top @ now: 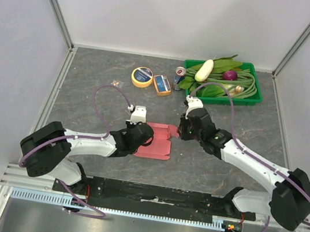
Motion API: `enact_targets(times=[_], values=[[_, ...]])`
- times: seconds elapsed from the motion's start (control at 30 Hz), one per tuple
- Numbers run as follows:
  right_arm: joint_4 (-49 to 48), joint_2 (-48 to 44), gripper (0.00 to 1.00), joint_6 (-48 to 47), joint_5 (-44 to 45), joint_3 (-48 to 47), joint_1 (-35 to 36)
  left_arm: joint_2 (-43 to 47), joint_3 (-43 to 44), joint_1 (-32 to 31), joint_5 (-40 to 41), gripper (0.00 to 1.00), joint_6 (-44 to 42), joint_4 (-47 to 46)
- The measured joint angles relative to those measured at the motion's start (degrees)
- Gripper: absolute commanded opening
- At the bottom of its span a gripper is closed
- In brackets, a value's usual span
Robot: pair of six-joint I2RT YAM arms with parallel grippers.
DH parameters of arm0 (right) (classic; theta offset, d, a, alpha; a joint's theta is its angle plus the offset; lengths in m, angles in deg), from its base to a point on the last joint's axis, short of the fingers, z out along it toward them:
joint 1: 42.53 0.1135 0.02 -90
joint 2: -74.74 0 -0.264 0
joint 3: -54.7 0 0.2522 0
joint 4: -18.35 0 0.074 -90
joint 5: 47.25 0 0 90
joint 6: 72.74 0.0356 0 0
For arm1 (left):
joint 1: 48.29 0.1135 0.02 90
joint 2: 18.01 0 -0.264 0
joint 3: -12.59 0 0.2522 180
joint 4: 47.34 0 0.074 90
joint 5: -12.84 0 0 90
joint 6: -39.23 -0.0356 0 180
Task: Fold the paper box
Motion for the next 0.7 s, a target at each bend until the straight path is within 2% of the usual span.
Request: enact_targets(times=[0.17,0.33,0.5,0.7], values=[[4.8,-0.9,0.29,-7.8,-3.0,-2.8,-2.8,0.0,-1.1,0.0,0.0,0.02,-5.4,-2.9],[6.3,5.5,0.35,-13.6,-8.3,-5.1,-3.7,0.0,-2.0,0.0,0.0,0.02,-8.7,-5.5],[6.4,9.9,0.38,-17.0,-12.0,-5.2,-3.6,0.0,-3.0,0.0,-0.1,0.02,-10.3,-7.5],[6.2,11.4,0.40,-19.1,-11.2,-6.3,-3.6,0.1,-3.9,0.0,-0.3,0.02,-11.3,-9.4]])
